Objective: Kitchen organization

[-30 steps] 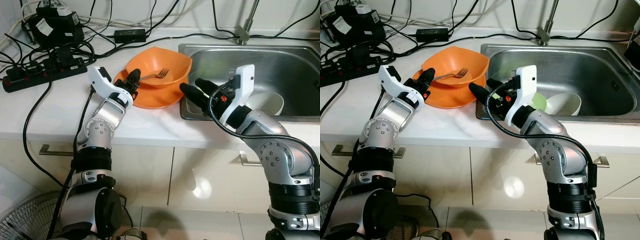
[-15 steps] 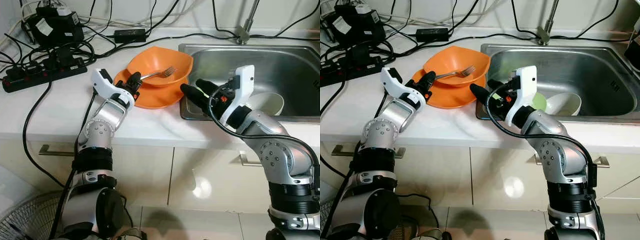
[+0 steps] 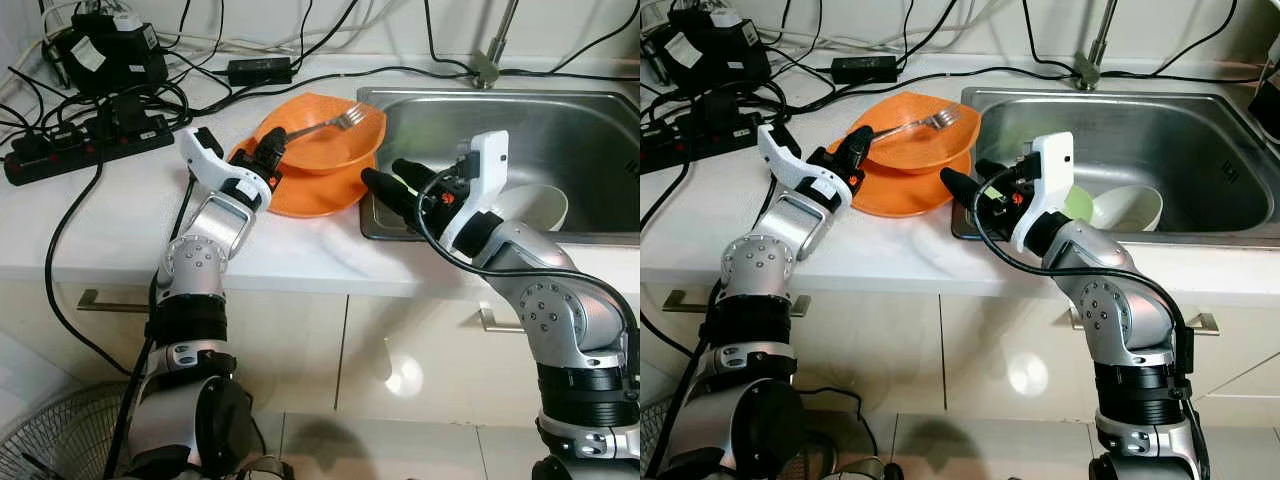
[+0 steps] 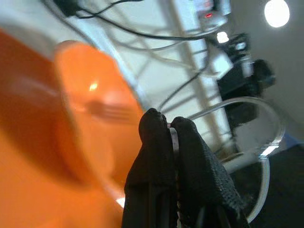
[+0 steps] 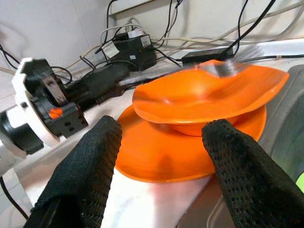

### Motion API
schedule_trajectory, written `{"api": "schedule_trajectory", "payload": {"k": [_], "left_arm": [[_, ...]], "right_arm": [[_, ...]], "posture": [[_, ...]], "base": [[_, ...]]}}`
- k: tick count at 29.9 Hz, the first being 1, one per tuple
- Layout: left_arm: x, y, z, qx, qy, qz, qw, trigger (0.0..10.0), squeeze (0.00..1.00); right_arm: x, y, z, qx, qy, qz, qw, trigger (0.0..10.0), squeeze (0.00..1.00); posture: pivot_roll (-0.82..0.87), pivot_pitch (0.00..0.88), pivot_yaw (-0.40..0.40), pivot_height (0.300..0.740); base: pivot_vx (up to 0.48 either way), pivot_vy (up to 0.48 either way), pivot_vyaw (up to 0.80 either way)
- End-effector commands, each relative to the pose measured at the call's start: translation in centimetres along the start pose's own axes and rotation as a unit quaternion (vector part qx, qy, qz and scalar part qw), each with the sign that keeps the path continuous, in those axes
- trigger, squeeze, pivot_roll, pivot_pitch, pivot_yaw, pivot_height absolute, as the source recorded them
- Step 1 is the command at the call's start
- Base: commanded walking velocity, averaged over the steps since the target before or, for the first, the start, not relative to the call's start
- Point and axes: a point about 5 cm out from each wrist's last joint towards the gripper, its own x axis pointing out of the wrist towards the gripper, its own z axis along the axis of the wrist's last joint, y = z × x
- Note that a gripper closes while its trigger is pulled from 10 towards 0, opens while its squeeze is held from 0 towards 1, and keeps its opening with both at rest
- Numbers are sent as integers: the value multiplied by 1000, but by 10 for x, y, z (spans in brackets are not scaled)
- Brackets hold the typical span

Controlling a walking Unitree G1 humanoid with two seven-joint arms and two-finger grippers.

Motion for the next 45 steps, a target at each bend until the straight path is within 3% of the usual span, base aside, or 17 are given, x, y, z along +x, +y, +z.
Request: {"api": "schedule_trajectory", "payload": {"k": [1,6,15,20,34,45], "left_arm": [[0,-12,3,-8,-6,-41,999,0,0],[-2,-22,-1,-18,7,-85,996,0,0],[-9,-34,-18,-29,46,-136,989,0,0],[-11,-40,-27,-32,66,-158,985,0,0],[-18,-58,-37,-38,95,-208,973,0,0],[-23,-64,-43,-41,113,-230,966,0,0]], "right_arm": [[2,-1,7,-6,-11,-5,1000,10000,0],[3,-1,10,11,-21,-5,1000,10000,0],[8,-6,27,119,-77,-5,990,10000,0],[14,-8,42,225,-126,14,966,10000,0],[23,-11,54,318,-154,23,935,10000,0],[31,-13,58,339,-164,19,926,10000,0]], "posture": [[2,40,51,740],[2,39,49,740],[0,39,46,740],[0,38,39,740],[-1,39,31,740],[-3,41,23,740]], "base": [[0,0,0],[0,0,0],[0,0,0],[0,0,0],[0,0,0],[0,0,0]]}}
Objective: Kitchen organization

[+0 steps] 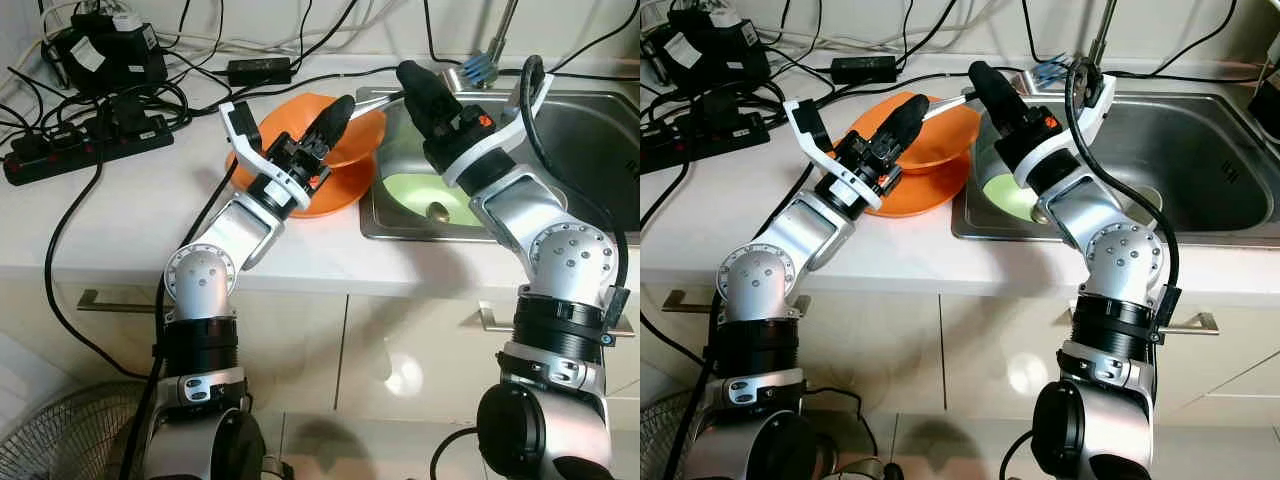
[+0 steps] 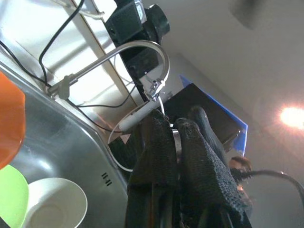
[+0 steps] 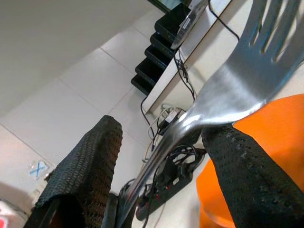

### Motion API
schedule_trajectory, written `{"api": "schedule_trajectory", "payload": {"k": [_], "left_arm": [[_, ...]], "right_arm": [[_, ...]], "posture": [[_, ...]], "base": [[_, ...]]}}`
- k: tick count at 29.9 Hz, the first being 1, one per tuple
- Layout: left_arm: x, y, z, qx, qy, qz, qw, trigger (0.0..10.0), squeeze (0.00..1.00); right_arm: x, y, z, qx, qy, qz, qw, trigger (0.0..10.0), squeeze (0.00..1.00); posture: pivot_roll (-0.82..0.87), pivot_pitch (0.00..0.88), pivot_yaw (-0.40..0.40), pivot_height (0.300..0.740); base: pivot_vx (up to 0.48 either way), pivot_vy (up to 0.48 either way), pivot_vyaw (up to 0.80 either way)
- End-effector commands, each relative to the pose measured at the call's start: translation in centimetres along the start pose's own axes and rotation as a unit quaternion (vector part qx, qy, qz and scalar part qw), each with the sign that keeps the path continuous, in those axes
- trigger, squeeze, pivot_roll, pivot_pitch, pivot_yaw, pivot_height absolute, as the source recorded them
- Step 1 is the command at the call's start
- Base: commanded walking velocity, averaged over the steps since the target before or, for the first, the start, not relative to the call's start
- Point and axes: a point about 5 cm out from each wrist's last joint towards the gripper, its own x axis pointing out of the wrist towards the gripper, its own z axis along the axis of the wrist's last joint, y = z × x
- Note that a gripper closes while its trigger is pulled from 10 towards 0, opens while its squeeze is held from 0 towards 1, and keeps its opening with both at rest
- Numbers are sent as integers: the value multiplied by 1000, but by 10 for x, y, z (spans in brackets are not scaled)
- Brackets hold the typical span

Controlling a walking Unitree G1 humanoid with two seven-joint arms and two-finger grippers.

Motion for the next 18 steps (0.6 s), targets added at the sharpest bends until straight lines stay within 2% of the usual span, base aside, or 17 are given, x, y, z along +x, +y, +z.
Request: {"api": "schedule_trajectory", "payload": {"k": [1,2,3,4,5,18], "left_arm": [[1,-8,-8,-11,5,-28,1000,0,0],[1,-8,-8,-11,5,-28,1000,0,0],[1,-8,-8,-11,5,-27,1000,0,0],[1,-8,-8,-11,6,-27,1000,0,0],[0,-7,-9,-12,7,-26,1000,0,0],[-1,-6,-10,-10,5,-20,1000,0,0]], "right_arm": [[5,6,6,2,-12,9,1000,10000,0],[5,6,6,2,-12,9,1000,10000,0],[5,6,7,2,-14,9,1000,6039,0],[6,6,8,3,-17,9,1000,6039,0],[6,7,10,5,-22,10,1000,0,0],[6,5,14,9,-29,5,1000,0,0]], "posture": [[-4,42,23,740],[-4,42,23,740],[-4,42,23,740],[-5,42,22,740],[-6,43,22,740],[-13,44,17,740]], "base": [[0,0,0],[0,0,0],[0,0,0],[0,0,0],[0,0,0],[0,0,0]]}}
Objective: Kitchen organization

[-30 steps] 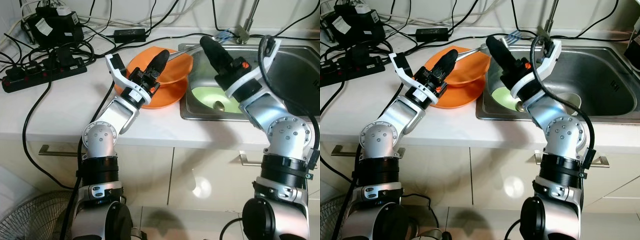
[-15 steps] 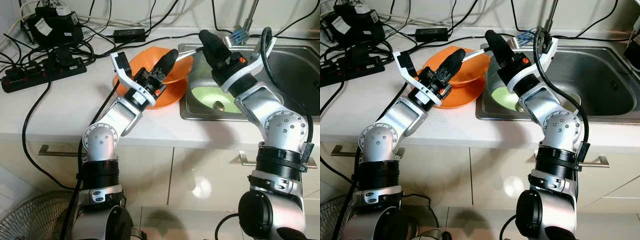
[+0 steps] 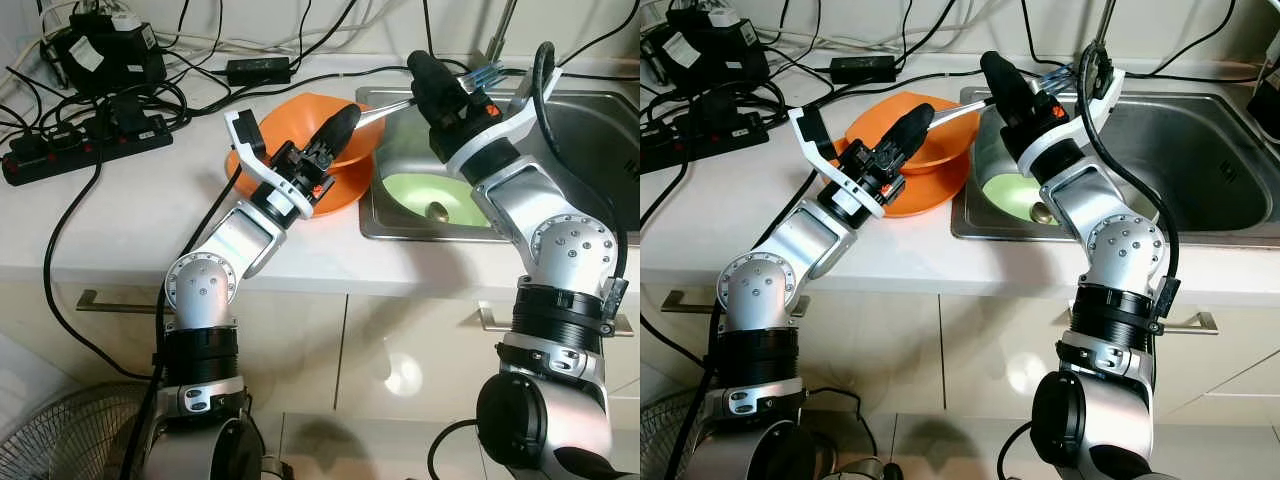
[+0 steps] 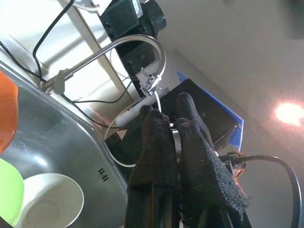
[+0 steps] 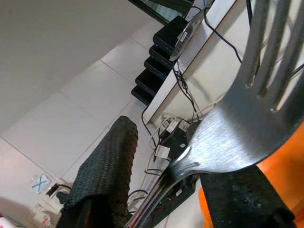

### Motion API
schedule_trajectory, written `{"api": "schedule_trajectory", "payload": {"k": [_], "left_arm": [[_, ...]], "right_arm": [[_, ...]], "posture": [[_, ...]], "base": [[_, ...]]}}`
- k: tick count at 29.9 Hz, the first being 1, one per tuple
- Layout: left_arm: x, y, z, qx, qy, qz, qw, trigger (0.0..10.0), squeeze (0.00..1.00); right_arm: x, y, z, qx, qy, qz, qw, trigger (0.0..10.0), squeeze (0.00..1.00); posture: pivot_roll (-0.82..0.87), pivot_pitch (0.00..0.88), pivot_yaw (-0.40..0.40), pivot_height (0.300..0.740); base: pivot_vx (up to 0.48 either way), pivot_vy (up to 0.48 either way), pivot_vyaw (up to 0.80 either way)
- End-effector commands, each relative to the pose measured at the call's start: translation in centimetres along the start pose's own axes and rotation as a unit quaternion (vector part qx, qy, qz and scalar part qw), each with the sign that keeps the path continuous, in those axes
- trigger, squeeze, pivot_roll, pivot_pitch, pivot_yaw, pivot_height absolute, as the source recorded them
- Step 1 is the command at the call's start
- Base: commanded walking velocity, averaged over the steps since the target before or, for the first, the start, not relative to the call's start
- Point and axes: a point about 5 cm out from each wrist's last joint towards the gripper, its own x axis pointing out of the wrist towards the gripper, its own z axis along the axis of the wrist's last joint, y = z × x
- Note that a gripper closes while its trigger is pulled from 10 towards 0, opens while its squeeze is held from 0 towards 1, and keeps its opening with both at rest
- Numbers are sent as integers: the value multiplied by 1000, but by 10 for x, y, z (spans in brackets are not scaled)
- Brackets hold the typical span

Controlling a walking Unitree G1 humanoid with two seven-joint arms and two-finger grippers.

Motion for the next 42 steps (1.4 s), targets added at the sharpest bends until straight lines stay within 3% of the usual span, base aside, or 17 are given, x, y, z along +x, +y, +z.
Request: {"api": "schedule_trajectory", "payload": {"k": [1,12,19,20,21,22,23,24,25,26,42], "left_arm": [[2,-4,-5,-8,-2,-13,1000,0,0],[4,-3,-2,-1,-10,-2,1000,0,0],[4,3,-2,25,-8,26,999,0,0],[4,3,-2,29,-6,28,999,1176,0],[4,3,-3,32,-4,29,999,1176,0],[4,3,-4,35,-1,31,999,2824,0],[4,3,-4,37,2,32,999,2824,0],[4,4,-5,44,7,38,998,4784,86],[4,5,-6,50,10,43,998,4784,86],[3,6,-7,52,13,47,997,10000,1000],[3,9,-7,64,12,67,996,10000,1000]], "right_arm": [[2,6,5,-3,-9,9,1000,0,0],[2,5,2,-3,-4,5,1000,0,0],[2,4,1,-6,-1,3,1000,0,0],[2,4,1,-7,-1,2,1000,0,0],[2,4,1,-7,-1,1,1000,0,0],[2,3,1,-8,-2,0,1000,0,0],[2,3,1,-9,-3,-1,1000,0,0],[2,3,2,-11,-4,-3,1000,0,0],[2,3,2,-13,-5,-5,1000,0,0],[2,2,3,-15,-6,-7,1000,0,0],[2,-2,11,-51,-25,-34,998,0,0]], "posture": [[-13,44,17,740],[-12,40,20,740],[-12,41,20,740],[-12,41,20,740],[-12,41,20,740],[-12,41,20,740],[-12,41,20,740],[-12,41,20,740],[-12,41,20,740],[-12,41,20,740],[-9,34,19,740]], "base": [[0,0,0],[0,0,0],[0,0,0],[0,0,0],[0,0,0],[0,0,0],[0,0,0],[0,0,0],[0,0,0],[0,0,0],[0,0,0]]}}
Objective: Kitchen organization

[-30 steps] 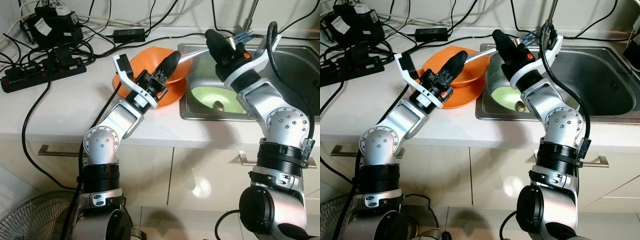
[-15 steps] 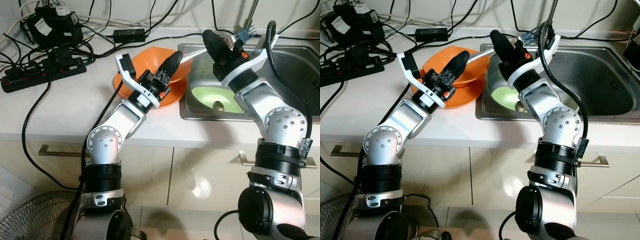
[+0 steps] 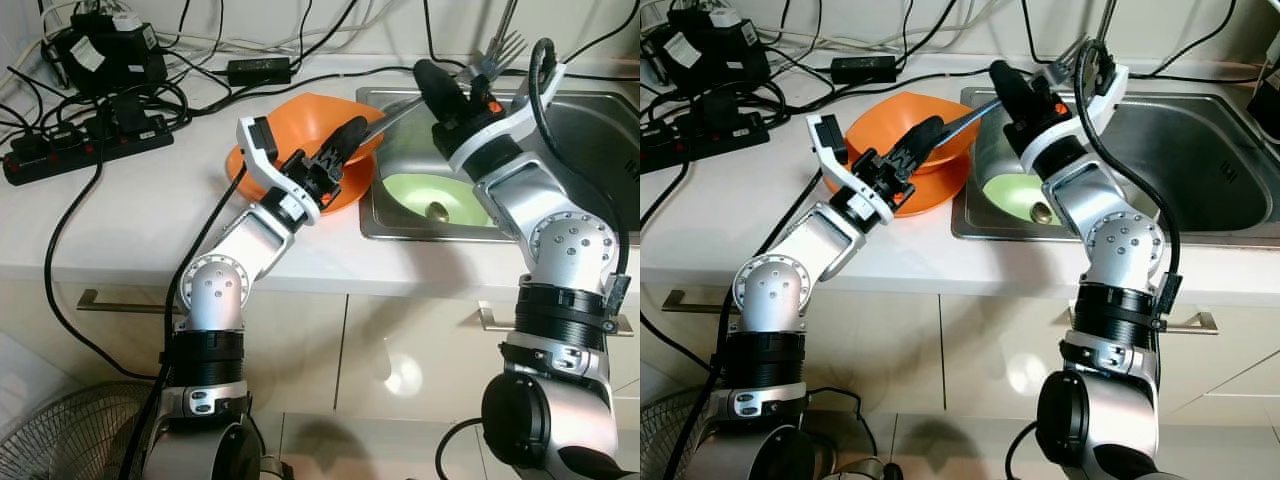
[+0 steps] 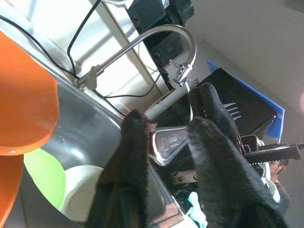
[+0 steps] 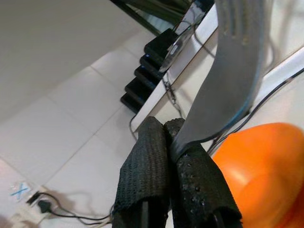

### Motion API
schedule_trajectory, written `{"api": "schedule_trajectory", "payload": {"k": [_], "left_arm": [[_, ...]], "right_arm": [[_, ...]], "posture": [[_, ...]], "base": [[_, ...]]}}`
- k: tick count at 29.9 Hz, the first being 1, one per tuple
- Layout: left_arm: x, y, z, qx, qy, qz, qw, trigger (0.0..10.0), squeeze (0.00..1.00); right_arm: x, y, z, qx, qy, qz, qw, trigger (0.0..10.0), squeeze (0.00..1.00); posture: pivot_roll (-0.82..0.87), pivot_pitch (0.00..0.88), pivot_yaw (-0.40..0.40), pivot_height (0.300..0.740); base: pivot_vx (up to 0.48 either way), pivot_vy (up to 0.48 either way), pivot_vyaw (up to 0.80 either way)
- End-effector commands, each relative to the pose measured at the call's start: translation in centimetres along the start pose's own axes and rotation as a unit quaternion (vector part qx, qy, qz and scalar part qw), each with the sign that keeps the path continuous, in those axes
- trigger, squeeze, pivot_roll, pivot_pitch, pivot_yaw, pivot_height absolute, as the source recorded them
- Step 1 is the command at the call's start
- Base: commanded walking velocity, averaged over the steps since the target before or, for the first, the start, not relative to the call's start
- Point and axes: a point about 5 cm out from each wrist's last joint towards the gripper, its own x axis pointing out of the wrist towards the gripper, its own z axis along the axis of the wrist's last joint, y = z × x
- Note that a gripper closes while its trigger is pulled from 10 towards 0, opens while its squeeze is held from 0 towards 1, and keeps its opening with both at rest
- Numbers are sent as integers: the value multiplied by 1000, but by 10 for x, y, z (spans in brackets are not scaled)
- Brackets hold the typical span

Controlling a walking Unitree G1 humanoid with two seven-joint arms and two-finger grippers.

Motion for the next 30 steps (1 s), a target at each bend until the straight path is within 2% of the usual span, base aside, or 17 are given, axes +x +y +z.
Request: {"api": "schedule_trajectory", "payload": {"k": [1,7,9,10,12,16,17,18,19,21,22,30], "left_arm": [[1,-1,0,12,1,5,1000,10000,1000],[0,-1,-2,44,15,10,999,10000,1000],[-3,-2,-5,74,35,7,997,10000,1000],[-3,-2,-5,74,35,7,997,10000,1000],[-6,0,-11,123,68,6,990,10000,1000],[-9,2,-19,182,102,2,978,10000,1000],[-11,3,-23,201,117,-2,973,10000,1000],[-11,3,-23,201,117,-2,973,10000,1000],[-13,4,-25,212,129,-5,969,10000,1000],[-14,4,-26,218,133,-7,967,10000,1000],[-16,4,-29,233,146,-12,961,10000,1000],[-21,8,-33,265,167,-15,950,10000,1000]], "right_arm": [[2,0,4,-17,-5,-12,1000,0,0],[1,-6,12,-40,-23,-33,998,0,0],[0,-11,20,-79,-25,-48,995,0,0],[0,-11,20,-79,-25,-48,995,0,0],[-2,-20,25,-149,-6,-66,987,0,0],[-4,-29,27,-219,24,-74,973,0,0],[-6,-35,26,-263,45,-76,961,0,0],[-6,-35,26,-263,45,-76,961,0,0],[-7,-40,25,-288,62,-76,953,0,0],[-7,-42,25,-292,66,-75,951,0,0],[-8,-49,24,-334,88,-78,935,0,0],[-13,-75,17,-440,177,-68,878,0,0]], "posture": [[-9,34,19,740],[-6,36,15,740],[-3,38,13,740],[-3,38,13,740],[-1,38,13,740],[5,44,16,740],[8,46,19,740],[8,46,19,740],[10,49,19,740],[11,49,20,740],[16,53,21,740],[33,61,27,740]], "base": [[0,0,0],[0,0,0],[0,0,0],[0,0,0],[0,0,0],[0,0,0],[0,0,0],[0,0,0],[0,0,0],[0,0,0],[0,0,0],[0,0,0]]}}
